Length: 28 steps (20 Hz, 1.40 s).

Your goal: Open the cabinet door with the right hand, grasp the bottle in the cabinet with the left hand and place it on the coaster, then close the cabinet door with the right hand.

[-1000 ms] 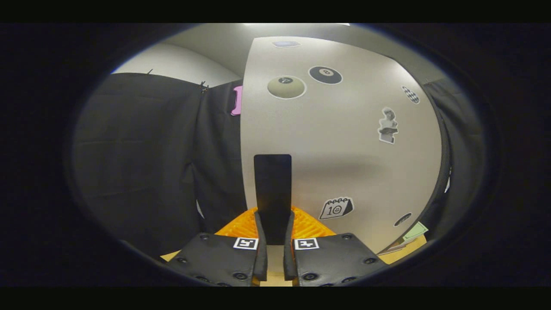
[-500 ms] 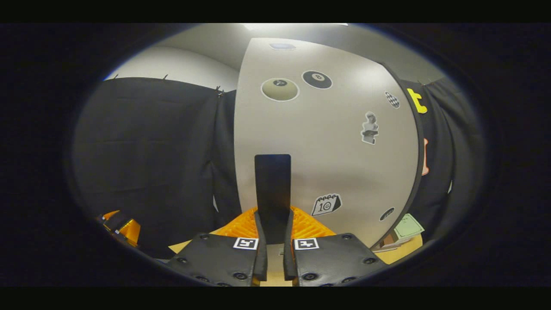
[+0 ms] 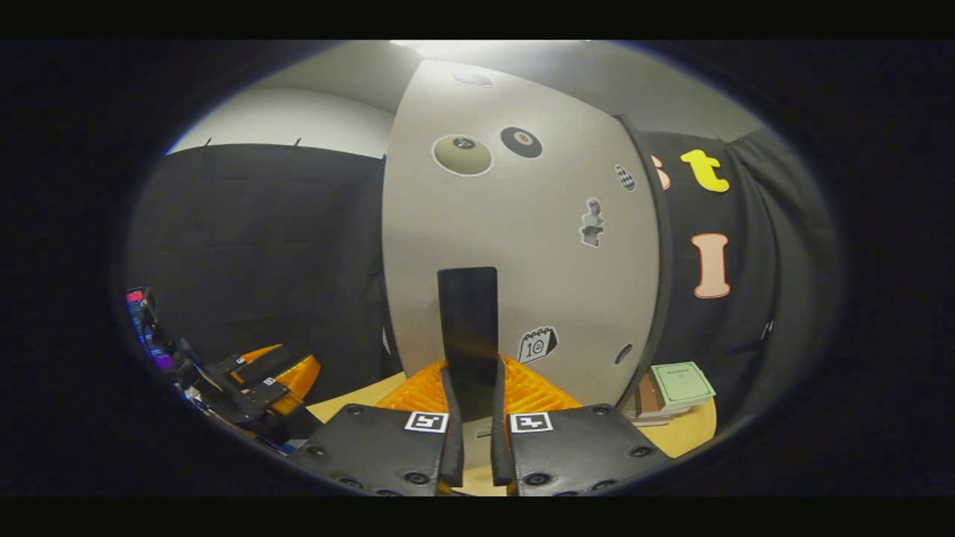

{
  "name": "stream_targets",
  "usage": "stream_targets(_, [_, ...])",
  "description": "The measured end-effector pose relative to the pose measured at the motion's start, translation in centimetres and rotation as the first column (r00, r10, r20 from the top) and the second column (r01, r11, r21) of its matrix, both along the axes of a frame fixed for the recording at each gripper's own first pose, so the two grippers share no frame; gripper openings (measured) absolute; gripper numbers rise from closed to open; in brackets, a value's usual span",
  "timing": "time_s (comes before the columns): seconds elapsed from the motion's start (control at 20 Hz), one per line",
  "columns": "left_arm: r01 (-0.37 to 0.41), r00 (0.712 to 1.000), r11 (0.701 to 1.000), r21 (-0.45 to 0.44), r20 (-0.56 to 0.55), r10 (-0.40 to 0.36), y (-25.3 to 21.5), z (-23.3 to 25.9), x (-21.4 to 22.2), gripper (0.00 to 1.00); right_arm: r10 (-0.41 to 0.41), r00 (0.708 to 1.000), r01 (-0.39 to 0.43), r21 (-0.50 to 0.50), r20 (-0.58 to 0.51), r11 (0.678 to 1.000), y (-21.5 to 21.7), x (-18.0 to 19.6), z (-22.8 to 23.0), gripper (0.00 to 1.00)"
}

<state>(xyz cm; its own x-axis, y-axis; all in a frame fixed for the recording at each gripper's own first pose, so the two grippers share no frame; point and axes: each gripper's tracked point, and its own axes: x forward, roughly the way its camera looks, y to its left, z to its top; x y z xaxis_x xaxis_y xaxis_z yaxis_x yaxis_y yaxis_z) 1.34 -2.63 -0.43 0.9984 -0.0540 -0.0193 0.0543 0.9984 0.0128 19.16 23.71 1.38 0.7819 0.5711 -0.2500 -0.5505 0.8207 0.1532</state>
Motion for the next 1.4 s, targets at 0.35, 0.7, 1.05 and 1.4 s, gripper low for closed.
stream_targets(0.35, [0.117, 0.993, 0.993, -0.013, 0.005, -0.117, -8.1, 0.6, -0.5, 0.81, -0.084, 0.996, 0.084, -0.038, 0.017, 0.996, -2.5, -0.9, 0.1, 0.14])
stream_targets(0.7, [0.182, 0.983, 0.982, -0.045, -0.002, -0.183, -13.8, 1.0, -1.8, 0.81, -0.311, 0.943, 0.329, -0.166, 0.122, 0.930, -10.5, -0.5, 1.2, 0.15])
stream_targets(1.05, [0.202, 0.979, 0.979, 0.020, 0.001, -0.202, -18.1, 2.6, -1.0, 0.81, -0.286, 0.949, 0.297, -0.068, 0.134, 0.952, -13.8, -4.4, 1.0, 0.82])
stream_targets(1.4, [0.285, 0.958, 0.958, 0.009, -0.021, -0.285, -21.9, 2.8, 5.5, 0.81, -0.430, 0.895, 0.430, 0.030, 0.119, 0.903, -19.5, -5.1, 0.6, 0.99])
